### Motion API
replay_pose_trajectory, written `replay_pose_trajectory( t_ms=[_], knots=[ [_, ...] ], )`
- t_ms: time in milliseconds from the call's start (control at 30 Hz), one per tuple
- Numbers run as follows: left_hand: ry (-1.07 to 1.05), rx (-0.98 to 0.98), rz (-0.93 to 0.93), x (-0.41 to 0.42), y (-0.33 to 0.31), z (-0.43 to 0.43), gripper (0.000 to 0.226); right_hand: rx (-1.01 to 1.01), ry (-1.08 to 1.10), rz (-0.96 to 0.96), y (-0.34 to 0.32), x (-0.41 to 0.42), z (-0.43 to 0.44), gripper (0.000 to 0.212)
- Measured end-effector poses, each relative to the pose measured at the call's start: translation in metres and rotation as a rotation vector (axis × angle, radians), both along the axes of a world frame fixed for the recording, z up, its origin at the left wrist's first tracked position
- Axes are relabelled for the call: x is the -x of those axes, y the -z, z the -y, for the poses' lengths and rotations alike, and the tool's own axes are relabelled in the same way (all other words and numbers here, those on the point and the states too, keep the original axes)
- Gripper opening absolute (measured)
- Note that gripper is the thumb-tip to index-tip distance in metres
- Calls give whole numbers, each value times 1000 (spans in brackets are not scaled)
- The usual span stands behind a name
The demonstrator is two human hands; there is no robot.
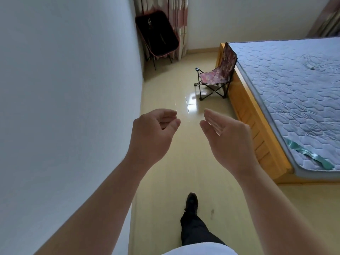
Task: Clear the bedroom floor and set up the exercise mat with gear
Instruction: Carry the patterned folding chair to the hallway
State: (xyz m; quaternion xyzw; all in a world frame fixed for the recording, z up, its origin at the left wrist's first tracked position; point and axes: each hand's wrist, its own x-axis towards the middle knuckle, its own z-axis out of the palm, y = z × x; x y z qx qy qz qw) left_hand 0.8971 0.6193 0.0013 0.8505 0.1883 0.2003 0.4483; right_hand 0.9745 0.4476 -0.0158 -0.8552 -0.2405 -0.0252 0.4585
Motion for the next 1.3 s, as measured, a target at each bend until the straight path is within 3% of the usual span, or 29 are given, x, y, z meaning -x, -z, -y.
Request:
replay_pose_trajectory(
  t_ms=[167, 467, 833, 1300],
  knots=[
    [-36, -7, -41, -150, -16, -66, 23, 12, -31, -32, -15, -157, -63, 38],
    [-67, 7, -3, -347, -11, -170, 22, 22, -76, -31, -17, -358, -175, 39],
    [39, 81, -13, -620, -2, -336, 23, 117, 41, 58, -16, -614, -325, 35],
    [139, 37, -50, -971, 10, -455, 26, -14, 141, 1, 15, -955, -436, 40]
  ],
)
